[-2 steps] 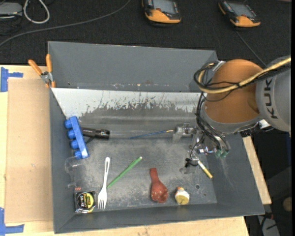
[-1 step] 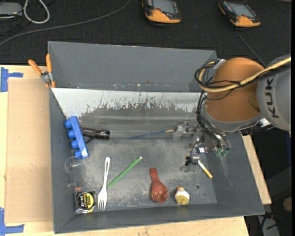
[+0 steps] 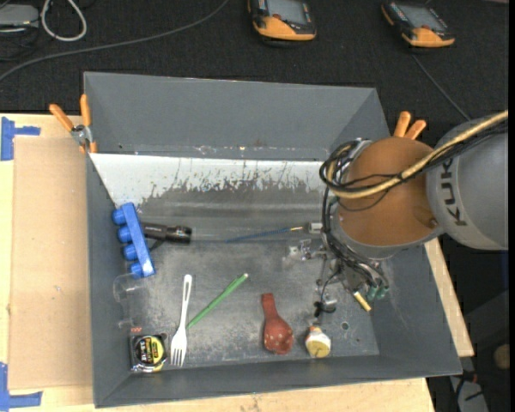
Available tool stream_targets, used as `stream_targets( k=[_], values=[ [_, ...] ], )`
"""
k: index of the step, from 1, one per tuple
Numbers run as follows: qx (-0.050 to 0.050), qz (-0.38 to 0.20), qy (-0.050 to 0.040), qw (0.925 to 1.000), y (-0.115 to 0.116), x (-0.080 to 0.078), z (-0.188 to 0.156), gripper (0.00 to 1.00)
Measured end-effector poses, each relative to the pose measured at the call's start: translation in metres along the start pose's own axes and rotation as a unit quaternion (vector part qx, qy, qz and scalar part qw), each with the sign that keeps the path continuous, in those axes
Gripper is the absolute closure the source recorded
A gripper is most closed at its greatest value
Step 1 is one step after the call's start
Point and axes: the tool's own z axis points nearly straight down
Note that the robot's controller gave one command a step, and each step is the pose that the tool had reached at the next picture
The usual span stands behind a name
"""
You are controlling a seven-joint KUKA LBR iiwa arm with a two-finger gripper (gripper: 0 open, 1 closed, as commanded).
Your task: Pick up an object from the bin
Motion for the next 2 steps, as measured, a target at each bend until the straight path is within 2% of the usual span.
stream_targets(
  k=[1,2],
  values=[
    [-0.002,-0.105,0.0034,0.9945,0.042,0.038,0.012,0.0],
    [-0.003,-0.279,0.005,0.9602,0.06,0.041,0.029,0.0]
  ],
)
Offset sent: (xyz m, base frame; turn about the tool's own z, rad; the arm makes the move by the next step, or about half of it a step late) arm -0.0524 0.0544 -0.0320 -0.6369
